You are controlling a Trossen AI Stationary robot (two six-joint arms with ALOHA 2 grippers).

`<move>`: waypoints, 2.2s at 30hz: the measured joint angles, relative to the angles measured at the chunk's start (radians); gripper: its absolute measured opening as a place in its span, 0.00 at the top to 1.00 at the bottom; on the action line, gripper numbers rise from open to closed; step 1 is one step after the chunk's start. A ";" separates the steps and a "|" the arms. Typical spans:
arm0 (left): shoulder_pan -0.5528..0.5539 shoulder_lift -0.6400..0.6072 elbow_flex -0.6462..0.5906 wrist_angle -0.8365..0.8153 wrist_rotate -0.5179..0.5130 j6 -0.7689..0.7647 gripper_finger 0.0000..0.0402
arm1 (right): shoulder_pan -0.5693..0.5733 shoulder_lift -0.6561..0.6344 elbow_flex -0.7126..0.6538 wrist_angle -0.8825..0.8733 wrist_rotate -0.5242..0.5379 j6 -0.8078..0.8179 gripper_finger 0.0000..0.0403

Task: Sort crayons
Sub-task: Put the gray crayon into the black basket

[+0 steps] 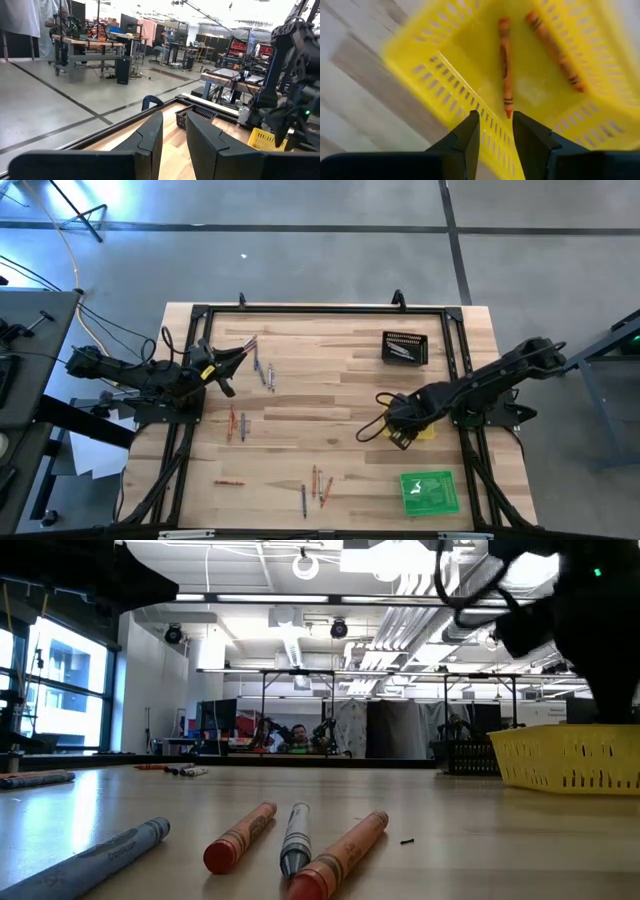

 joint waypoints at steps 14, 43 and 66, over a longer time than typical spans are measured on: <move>0.000 0.000 0.000 0.032 0.057 -0.003 0.82 | 0.029 0.028 0.302 0.162 0.314 -0.202 0.79; -0.132 0.264 0.000 0.453 0.379 0.038 0.82 | 0.142 0.424 0.301 0.700 0.115 -0.653 0.80; -0.253 0.351 0.003 0.574 0.385 0.052 0.82 | 0.148 0.581 0.320 0.889 0.381 0.095 0.80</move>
